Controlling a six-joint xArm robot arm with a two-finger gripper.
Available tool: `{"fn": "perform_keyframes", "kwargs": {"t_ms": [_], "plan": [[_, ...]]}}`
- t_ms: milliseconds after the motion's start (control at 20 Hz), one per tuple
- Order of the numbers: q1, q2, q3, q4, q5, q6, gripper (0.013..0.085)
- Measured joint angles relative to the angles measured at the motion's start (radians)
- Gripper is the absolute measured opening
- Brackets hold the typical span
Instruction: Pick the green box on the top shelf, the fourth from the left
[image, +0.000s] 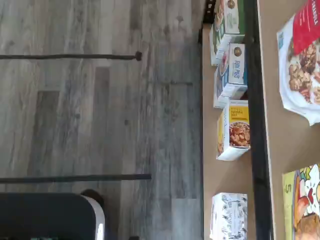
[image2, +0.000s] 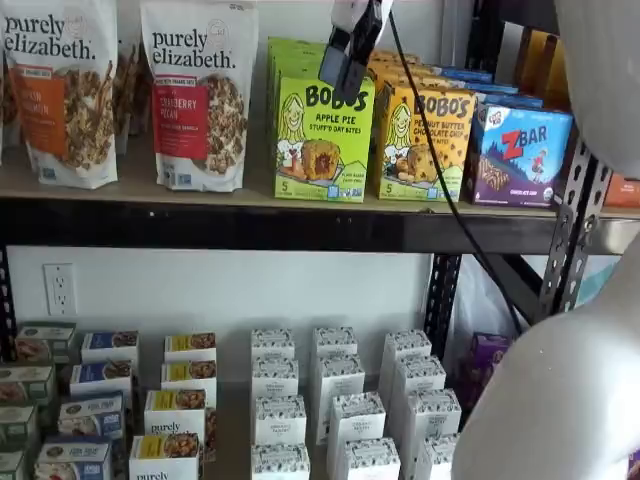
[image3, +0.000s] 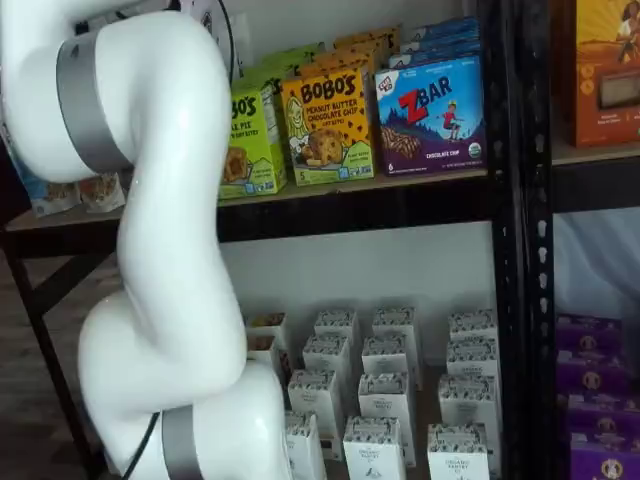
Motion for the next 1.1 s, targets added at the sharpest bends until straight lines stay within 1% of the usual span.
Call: {"fn": "perform_keyframes", "kwargs": {"t_ms": [100, 250, 500, 750, 950, 1100], "plan": [[0.014, -0.022, 0.031, -0.039, -0.036, 0.003, 0.085], [0.014, -0.041, 0.062, -0.05, -0.055, -0.001, 0.085], [0.005, -0.062, 0.097, -0.034, -0.083, -0.011, 0.085], [-0.003, -0.066, 0.102, -0.011, -0.105, -0.015, 0.085], [-0.003, -0.069, 0.108, -0.002, -0.136, -0.015, 0.085], [-0.007, -0.075, 0.121, 0.006, -0.176, -0.019, 0.085]]}}
